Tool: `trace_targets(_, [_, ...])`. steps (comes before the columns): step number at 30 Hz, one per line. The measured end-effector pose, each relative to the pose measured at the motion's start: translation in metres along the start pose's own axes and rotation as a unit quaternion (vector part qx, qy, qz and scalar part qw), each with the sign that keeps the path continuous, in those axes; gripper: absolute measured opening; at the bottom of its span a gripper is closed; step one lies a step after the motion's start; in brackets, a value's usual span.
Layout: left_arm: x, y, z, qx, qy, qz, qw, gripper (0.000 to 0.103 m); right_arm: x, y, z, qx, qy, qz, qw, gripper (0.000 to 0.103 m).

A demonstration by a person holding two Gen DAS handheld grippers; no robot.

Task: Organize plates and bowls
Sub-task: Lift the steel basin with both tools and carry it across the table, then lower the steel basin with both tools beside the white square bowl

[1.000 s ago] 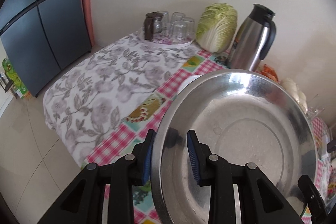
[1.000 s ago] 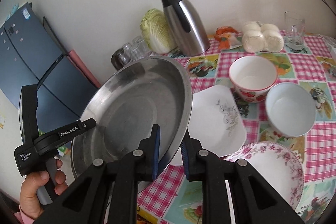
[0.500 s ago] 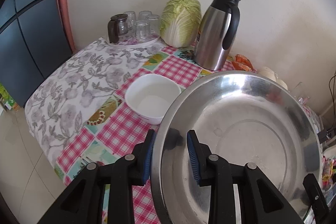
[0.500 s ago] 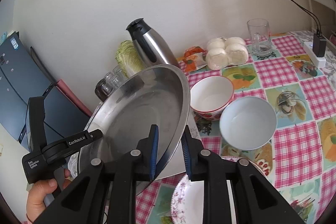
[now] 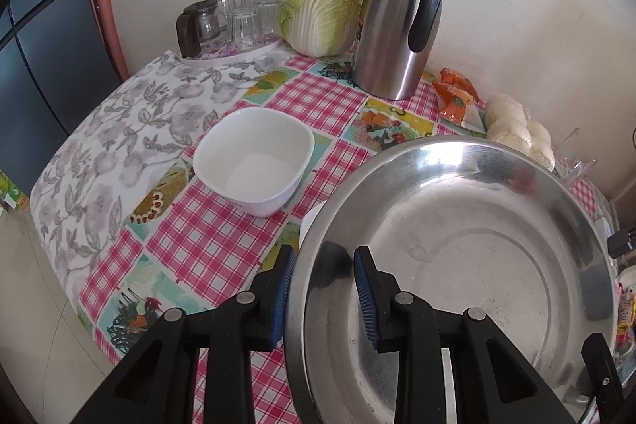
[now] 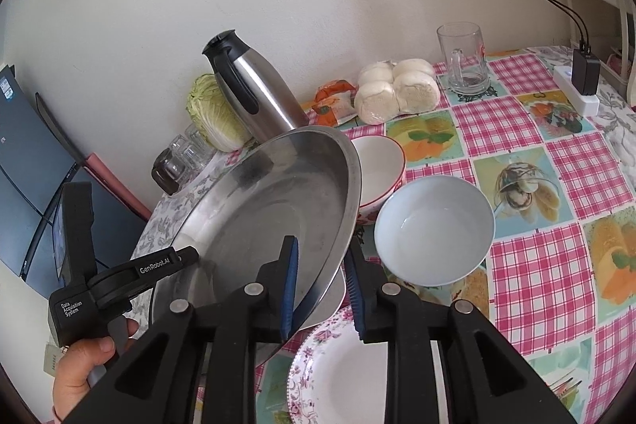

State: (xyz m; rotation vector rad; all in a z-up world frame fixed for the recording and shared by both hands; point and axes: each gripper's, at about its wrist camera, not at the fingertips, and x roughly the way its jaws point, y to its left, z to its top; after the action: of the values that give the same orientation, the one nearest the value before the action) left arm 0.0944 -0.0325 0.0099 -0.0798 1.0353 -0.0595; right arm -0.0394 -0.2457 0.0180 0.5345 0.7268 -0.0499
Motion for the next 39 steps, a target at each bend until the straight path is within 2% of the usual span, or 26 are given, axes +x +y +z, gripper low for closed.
trace_targets(12, [0.02, 0.009, 0.005, -0.016, 0.018, 0.006, 0.9997, 0.033, 0.029, -0.004, -0.003, 0.002, 0.036, -0.01, 0.999, 0.026])
trace_targets(27, [0.036, 0.043, 0.008, -0.057, 0.037, 0.022, 0.9974, 0.034, 0.074, 0.012, -0.017, -0.023, 0.088, -0.019, 0.996, 0.026])
trace_targets(34, [0.042, 0.052, 0.005, -0.061, 0.045, 0.031, 0.9966, 0.034, 0.088, 0.018, -0.025, -0.038, 0.103, -0.026, 0.994, 0.026])
trace_targets(39, [0.048, 0.051, 0.003, -0.059, 0.053, 0.024, 0.9966, 0.034, 0.095, 0.016, -0.03, -0.04, 0.114, -0.036, 0.992, 0.027])
